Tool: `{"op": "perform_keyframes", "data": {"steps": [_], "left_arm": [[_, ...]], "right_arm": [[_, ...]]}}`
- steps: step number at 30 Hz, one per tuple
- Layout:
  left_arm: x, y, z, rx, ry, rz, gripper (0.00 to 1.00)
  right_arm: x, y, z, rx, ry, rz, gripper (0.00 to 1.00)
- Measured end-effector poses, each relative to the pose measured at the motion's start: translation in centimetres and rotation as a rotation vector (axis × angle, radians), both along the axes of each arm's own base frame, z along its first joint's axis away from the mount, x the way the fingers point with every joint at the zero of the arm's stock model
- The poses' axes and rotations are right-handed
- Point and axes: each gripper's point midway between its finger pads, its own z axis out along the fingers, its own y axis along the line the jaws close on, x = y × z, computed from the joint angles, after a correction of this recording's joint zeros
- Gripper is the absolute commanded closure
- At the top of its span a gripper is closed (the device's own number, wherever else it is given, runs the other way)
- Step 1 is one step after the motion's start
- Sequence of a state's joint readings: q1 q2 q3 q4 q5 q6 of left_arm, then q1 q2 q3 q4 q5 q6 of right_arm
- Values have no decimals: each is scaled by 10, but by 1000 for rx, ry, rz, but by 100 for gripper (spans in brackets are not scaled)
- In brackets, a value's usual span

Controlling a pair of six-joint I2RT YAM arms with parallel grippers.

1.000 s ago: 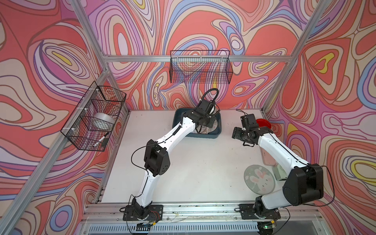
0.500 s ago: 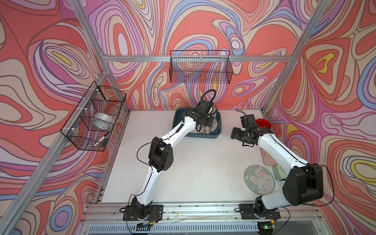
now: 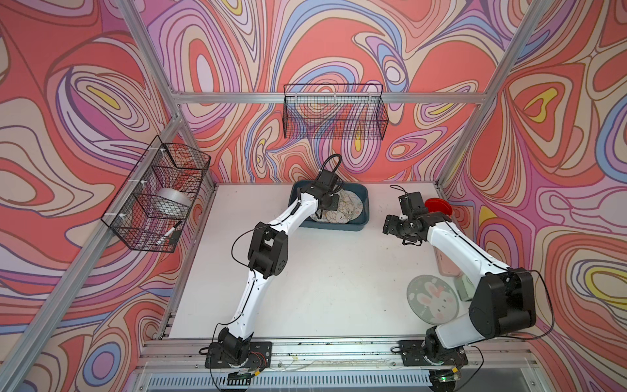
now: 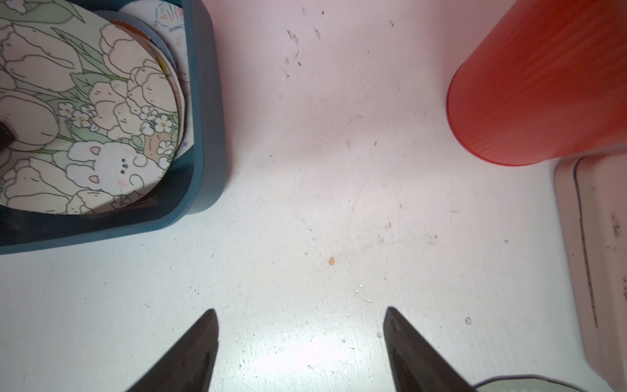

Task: Put the coasters into the storage box
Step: Place the coaster in the storage box.

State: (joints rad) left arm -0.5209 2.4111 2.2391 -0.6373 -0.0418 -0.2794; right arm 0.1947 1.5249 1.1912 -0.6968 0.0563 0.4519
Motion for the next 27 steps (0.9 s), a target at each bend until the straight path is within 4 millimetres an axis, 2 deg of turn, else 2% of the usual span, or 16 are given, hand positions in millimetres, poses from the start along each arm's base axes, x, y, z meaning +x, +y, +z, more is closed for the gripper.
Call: {"op": "perform_keyframes", "data": {"steps": [2,4,6,12,18,19,23,27], "left_arm": [[1,8,-7,13,12,21,58],[0,15,-15,24,29,37,42],[-1,20,-22,32,43,51,33],[-7,30,-41,59,79,65,20],[-13,35,-47,72,87,69,4],[-16,37,-45,75,85,70,0],[-29,42,-27,72,55,65,0],[-42,37,11,41,-20,38,1]], "right_arm": [[-3,-1,-4,-10,22,0,22],[-7,-3,-8,-19,43,1,22],[-10,-4,-9,-26,57,0,22],[-19,-9,-14,-53,96,-3,22],[-27,-13,-17,-71,131,-8,21],[-29,-14,-18,-76,141,-11,22],[-38,-18,-24,-87,179,-27,21],[-59,-22,-44,-96,254,-38,21]]}}
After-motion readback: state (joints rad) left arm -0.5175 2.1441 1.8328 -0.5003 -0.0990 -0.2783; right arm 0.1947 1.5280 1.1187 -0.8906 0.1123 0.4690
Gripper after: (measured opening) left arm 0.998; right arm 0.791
